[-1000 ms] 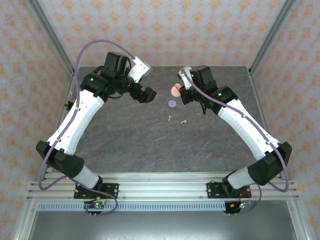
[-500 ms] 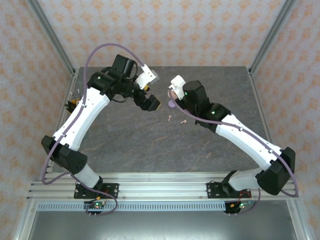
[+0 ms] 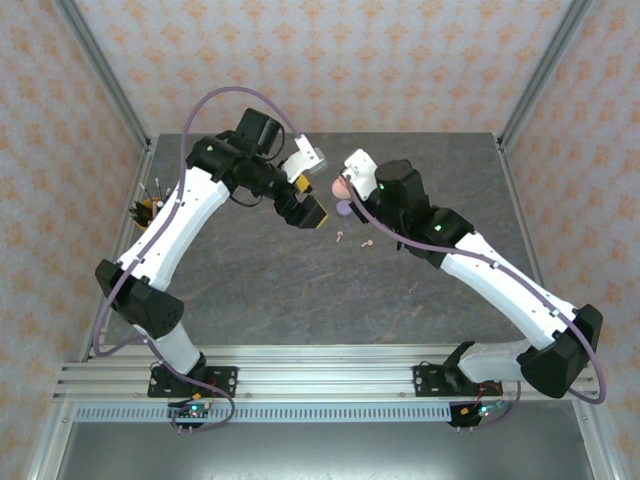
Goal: Insert wireless bluetooth earbuds into charging case
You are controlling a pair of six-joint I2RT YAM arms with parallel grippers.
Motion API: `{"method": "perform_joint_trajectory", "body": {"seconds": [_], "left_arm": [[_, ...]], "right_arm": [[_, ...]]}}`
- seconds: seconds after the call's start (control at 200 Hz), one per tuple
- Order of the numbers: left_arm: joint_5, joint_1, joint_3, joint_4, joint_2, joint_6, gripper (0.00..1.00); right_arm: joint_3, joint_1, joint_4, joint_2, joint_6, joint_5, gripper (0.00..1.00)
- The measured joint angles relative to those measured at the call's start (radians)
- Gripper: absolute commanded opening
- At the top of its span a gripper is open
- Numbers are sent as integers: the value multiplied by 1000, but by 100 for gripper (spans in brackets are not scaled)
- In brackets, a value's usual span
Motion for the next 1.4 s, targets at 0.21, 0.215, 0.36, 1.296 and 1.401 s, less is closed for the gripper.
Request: {"method": "perform_joint_trajectory", "body": {"seconds": [0.21, 0.215, 0.36, 1.296, 1.401], "left_arm": [[33, -1, 44, -49, 31, 27, 88], [34, -1, 45, -50, 31, 29, 88], [54, -4, 63, -73, 51, 35, 83], [132, -6, 139, -150, 130, 76, 47], [135, -6, 147, -151, 130, 76, 44]], "right_arm": [[0, 23, -34, 0, 6, -19, 0], [0, 23, -34, 0, 6, -19, 0], [0, 49, -46, 0, 7, -22, 0], [0, 98, -56, 0, 8, -23, 0], [0, 100, -57, 0, 8, -23, 0]]}}
